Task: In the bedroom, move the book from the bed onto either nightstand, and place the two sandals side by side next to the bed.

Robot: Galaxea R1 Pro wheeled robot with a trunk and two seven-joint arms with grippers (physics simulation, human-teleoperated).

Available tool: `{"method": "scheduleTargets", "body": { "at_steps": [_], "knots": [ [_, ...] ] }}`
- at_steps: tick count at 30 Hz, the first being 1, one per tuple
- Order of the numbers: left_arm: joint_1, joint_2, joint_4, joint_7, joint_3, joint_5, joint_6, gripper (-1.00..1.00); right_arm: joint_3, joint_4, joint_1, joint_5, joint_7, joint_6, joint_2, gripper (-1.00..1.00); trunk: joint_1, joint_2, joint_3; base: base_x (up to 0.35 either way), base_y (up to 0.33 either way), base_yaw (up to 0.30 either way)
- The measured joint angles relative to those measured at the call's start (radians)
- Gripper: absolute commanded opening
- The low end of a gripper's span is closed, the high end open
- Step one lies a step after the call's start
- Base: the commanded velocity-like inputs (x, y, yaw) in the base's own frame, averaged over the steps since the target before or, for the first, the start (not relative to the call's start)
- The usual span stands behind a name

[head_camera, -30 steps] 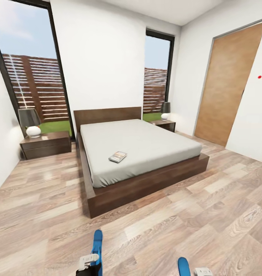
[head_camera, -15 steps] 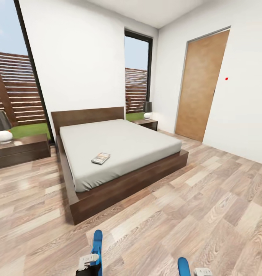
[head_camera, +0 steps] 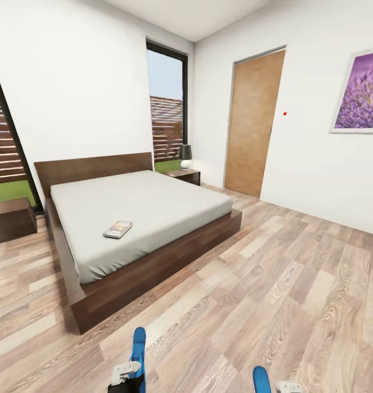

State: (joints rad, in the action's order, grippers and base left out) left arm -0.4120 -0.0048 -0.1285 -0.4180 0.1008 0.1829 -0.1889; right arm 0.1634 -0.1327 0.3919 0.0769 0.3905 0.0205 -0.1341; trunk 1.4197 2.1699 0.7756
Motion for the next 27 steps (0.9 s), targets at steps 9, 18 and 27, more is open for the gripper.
{"method": "scheduleTargets", "body": {
  "at_steps": [9, 18, 27],
  "knots": [
    [0.0, -0.001, 0.0, 0.0, 0.0, 0.0, 0.0, -1.0, 0.0, 0.0, 0.0, 0.0, 0.0, 0.0, -0.001, -1.0, 0.0, 0.0, 0.0, 0.0, 0.0, -0.3],
    [0.0, -0.001, 0.0, 0.0, 0.0, 0.0, 0.0, -1.0, 0.0, 0.0, 0.0, 0.0, 0.0, 0.0, 0.0, -1.0, 0.0, 0.0, 0.0, 0.0, 0.0, -0.3],
    [0.0, -0.001, 0.0, 0.0, 0.0, 0.0, 0.0, -1.0, 0.0, 0.0, 0.0, 0.0, 0.0, 0.0, 0.0, -1.0, 0.0, 0.0, 0.0, 0.0, 0.0, -0.3]
  ]
}}
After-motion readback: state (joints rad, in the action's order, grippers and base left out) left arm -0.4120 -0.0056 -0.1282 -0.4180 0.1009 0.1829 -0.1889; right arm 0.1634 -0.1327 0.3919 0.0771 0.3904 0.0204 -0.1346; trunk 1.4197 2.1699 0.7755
